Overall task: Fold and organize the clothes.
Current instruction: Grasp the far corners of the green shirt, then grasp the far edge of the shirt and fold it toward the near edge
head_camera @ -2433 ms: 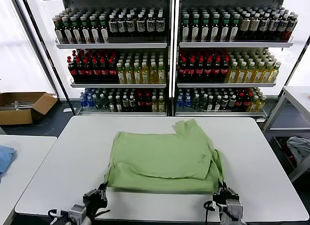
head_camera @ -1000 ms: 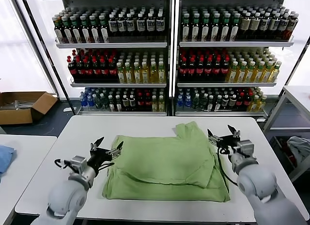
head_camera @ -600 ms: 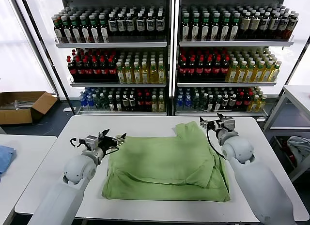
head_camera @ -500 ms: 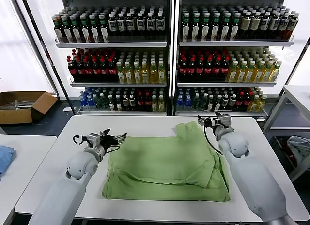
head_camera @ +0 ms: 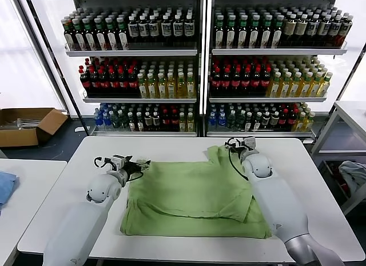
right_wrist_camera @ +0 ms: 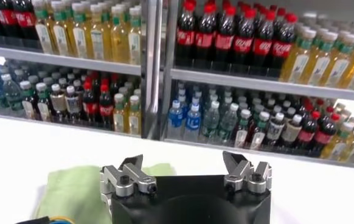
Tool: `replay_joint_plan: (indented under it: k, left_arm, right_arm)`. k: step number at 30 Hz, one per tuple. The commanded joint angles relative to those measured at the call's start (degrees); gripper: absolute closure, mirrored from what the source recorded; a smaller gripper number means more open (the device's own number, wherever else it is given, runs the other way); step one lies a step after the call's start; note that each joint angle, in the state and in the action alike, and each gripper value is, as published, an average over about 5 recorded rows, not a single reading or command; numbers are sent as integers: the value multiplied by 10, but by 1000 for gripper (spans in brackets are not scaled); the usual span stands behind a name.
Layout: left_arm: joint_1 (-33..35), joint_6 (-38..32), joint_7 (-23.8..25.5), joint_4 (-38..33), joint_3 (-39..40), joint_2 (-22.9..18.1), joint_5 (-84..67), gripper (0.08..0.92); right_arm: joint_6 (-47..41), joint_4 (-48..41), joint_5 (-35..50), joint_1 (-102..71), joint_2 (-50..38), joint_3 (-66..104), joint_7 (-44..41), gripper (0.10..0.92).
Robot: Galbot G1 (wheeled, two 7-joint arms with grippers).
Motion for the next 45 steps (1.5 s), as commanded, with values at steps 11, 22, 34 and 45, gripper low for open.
replay_joint_plan:
  k: [11, 22, 34, 45]
  left_arm:
    - [1, 5, 1, 25, 7, -6, 2, 191]
    - [19, 11, 4, 22, 6, -14, 1, 476]
    - [25, 3, 9, 15, 2, -17, -1, 823]
    - [54, -54, 3, -64, -31, -15, 7, 912]
  right_arm:
    - [5, -46, -17, 0, 30, 0, -2, 223]
    - [6, -33, -19, -32, 27, 3, 2, 527]
    - [3, 20, -16, -57, 6, 3, 3, 856]
    - [8, 153, -9, -95, 2, 39, 7, 918]
